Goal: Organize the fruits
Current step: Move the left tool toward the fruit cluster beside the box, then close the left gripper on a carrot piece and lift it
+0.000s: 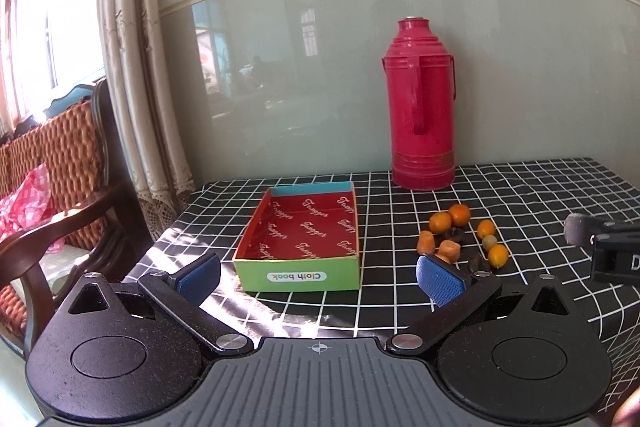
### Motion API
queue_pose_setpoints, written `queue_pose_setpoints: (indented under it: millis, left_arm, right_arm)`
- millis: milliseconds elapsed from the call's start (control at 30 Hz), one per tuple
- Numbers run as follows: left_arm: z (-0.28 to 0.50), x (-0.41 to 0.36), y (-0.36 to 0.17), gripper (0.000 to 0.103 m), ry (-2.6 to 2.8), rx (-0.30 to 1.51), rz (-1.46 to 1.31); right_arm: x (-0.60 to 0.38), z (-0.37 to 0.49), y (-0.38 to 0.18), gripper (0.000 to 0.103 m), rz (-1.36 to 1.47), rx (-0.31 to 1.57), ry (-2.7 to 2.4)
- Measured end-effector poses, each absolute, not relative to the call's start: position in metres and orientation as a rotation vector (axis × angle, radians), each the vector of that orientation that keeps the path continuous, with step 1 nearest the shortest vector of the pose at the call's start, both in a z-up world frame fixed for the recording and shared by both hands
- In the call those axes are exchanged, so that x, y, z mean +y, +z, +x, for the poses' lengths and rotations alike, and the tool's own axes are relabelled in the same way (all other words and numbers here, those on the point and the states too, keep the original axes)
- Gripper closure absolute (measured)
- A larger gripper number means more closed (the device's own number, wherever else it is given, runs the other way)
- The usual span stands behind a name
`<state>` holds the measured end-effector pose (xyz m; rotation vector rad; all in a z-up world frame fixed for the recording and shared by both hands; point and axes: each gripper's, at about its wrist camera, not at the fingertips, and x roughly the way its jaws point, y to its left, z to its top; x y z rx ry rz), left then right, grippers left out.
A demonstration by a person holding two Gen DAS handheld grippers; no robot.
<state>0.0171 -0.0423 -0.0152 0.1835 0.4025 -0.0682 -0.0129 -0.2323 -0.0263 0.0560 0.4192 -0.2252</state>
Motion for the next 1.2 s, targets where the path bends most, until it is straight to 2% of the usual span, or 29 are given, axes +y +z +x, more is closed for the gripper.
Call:
queue_pose_setpoints:
  millis: [300, 667, 967, 1033, 1200]
  left_arm:
    - [0.041, -0.084, -0.039, 0.0, -0.169, 0.413, 0.298]
    - [0.093, -0.137, -0.096, 0.0, -0.28, 0.446, 0.384]
    - [0.137, -0.159, -0.13, 0.001, -0.334, 0.461, 0.414]
    - [0.146, -0.163, -0.136, 0.017, -0.342, 0.46, 0.421]
    - [0.165, -0.169, -0.149, 0.018, -0.367, 0.497, 0.409]
  right_arm:
    - [-0.272, -0.005, -0.046, 0.006, 0.103, 0.418, -0.322]
    - [-0.313, 0.011, -0.081, 0.006, 0.146, 0.42, -0.425]
    - [-0.325, 0.024, -0.1, 0.006, 0.165, 0.359, -0.454]
    - [-0.326, 0.024, -0.102, 0.006, 0.172, 0.34, -0.45]
    - [-0.327, 0.027, -0.104, 0.006, 0.17, 0.319, -0.445]
